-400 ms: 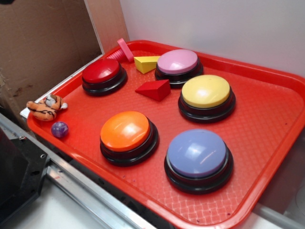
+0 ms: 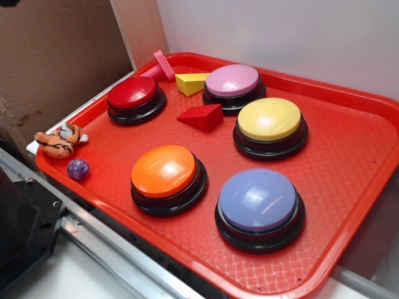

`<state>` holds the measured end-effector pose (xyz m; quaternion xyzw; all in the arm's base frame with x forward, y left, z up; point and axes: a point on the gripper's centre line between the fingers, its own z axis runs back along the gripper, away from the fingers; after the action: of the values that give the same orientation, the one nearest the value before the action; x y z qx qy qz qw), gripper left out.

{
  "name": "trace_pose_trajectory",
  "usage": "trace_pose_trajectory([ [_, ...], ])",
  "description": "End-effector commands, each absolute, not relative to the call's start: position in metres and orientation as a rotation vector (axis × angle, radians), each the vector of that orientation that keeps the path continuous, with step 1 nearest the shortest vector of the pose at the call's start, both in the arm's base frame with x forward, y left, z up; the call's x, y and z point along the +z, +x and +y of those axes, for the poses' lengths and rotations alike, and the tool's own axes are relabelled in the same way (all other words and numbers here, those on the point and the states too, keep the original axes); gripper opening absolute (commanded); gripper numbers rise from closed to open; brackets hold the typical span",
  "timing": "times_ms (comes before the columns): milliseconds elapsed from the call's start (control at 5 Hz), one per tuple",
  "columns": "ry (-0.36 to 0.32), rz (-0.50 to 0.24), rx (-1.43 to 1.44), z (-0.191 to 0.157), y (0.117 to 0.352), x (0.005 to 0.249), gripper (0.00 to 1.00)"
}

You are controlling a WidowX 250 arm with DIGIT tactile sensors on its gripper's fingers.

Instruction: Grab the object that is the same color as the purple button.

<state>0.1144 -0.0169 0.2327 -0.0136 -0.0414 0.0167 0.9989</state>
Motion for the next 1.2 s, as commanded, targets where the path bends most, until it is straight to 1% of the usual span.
trace_pose_trajectory([
  [0, 0.041, -0.23, -0.098, -0.014, 0.122, 0.219, 1.0],
  [200, 0.027, -0.266, -0.171, -0.011, 0.117, 0.202, 1.0],
  [400, 0.035, -0.241, -0.227, -0.003, 0.116, 0.175, 1.0],
  [600, 0.088, -0.239, -0.267, 0.007, 0.116, 0.142, 1.0],
  [800, 0.085, -0.208, -0.265, 0.008, 0.117, 0.118, 1.0],
  [1000, 0.125, -0.161, -0.207, 0.014, 0.119, 0.091, 1.0],
])
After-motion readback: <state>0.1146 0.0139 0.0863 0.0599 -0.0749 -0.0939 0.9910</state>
